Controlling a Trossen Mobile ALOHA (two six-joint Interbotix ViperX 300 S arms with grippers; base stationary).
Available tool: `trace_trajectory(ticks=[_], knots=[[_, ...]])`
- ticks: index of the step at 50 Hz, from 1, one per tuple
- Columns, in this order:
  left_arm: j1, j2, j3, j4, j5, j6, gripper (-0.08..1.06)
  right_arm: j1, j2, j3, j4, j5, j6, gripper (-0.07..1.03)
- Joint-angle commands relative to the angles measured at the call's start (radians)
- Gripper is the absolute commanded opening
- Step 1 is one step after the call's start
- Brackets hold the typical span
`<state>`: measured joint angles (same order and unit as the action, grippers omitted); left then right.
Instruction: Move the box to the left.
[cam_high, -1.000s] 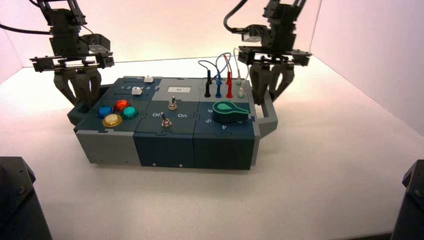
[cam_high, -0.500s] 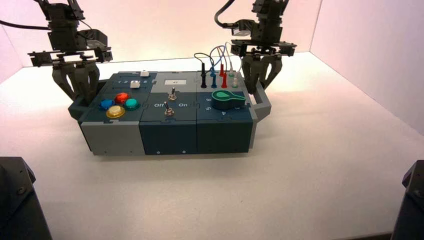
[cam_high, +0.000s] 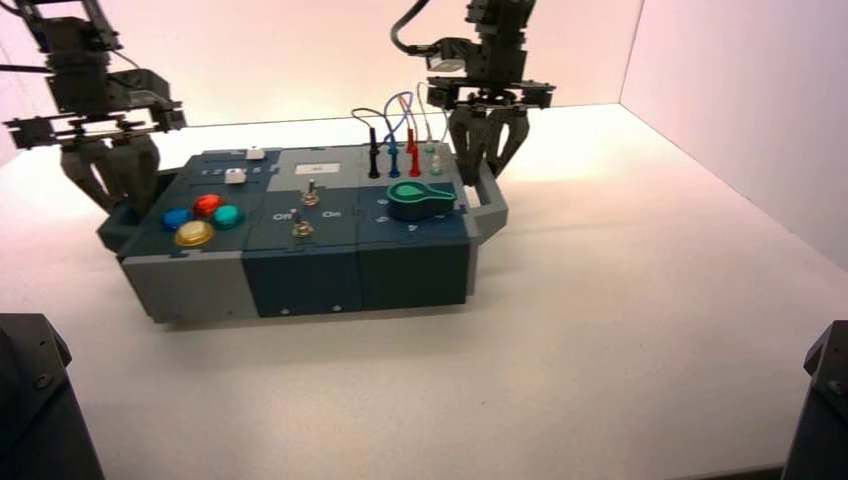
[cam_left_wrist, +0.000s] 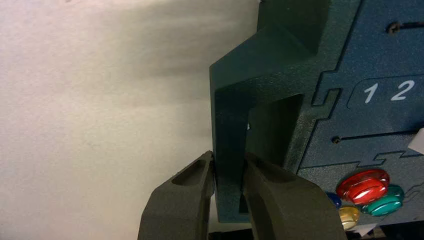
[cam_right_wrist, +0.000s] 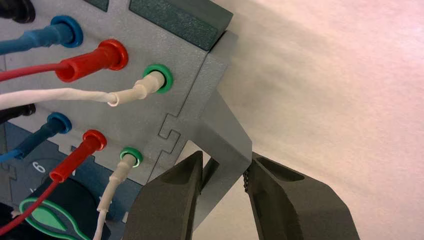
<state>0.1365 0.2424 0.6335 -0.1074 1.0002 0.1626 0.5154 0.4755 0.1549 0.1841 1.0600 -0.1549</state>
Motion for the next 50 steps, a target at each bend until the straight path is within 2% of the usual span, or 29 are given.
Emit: trace_trajectory(ticks=[1, 11, 34, 50], knots=[[0.017, -0.054, -0.018, -0.005, -0.008, 0.009, -0.03, 0.11, -0.025, -0.035, 0.031, 0.018, -0.049, -0.02], [0.054, -0.049, -0.025, -0.003, -0.017, 0.012, -0.03, 0.153, -0.018, -0.063, 0.032, 0.035, -0.049, -0.02], [0.209, -0.043, -0.043, 0.003, -0.035, 0.011, -0.03, 0.244, 0.035, -0.215, 0.066, 0.109, -0.049, -0.02], [0.293, -0.063, -0.071, 0.005, -0.041, 0.008, -0.03, 0.304, 0.097, -0.325, 0.067, 0.184, -0.051, -0.02]])
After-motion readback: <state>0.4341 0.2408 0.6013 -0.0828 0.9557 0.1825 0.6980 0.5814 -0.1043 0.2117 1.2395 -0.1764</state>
